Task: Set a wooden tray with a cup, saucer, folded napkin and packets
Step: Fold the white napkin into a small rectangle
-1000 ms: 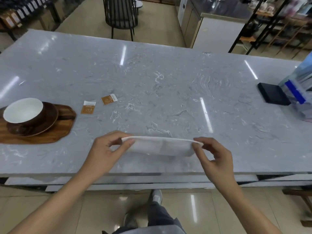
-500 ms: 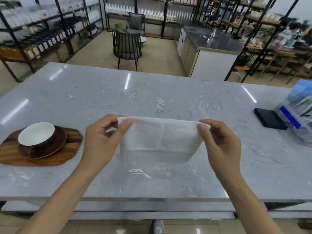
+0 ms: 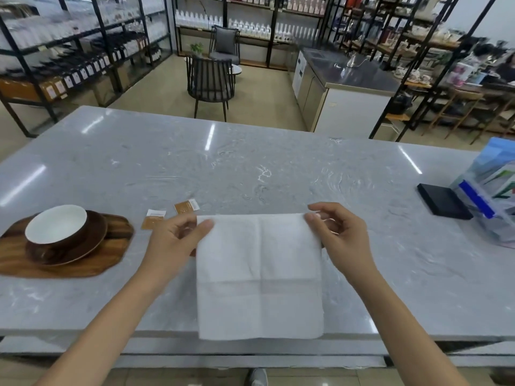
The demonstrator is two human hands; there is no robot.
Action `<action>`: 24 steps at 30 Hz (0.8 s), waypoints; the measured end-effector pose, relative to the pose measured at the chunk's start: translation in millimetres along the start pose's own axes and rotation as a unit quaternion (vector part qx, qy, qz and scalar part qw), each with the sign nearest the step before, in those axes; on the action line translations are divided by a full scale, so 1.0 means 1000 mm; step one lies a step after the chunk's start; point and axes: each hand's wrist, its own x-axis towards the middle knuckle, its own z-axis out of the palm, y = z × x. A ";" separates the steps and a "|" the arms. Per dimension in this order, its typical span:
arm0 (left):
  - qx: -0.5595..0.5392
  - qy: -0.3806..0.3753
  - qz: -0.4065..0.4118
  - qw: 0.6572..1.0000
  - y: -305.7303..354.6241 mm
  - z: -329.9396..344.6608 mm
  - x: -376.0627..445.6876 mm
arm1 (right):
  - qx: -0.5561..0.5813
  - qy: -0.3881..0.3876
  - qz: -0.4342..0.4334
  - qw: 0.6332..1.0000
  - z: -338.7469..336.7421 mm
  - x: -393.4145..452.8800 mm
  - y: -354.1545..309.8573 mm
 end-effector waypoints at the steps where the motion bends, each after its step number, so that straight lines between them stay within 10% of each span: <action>1: 0.003 -0.003 -0.037 0.999 -0.017 0.003 0.005 | -0.018 -0.016 0.024 0.999 0.005 0.013 0.012; 10: 0.112 0.021 -0.213 0.970 -0.120 -0.002 0.022 | -0.235 -0.195 0.161 0.938 0.115 0.102 0.080; 24: 0.223 -0.186 -0.104 0.951 -0.106 -0.063 -0.020 | -0.401 -0.256 -0.118 0.871 0.131 -0.140 0.103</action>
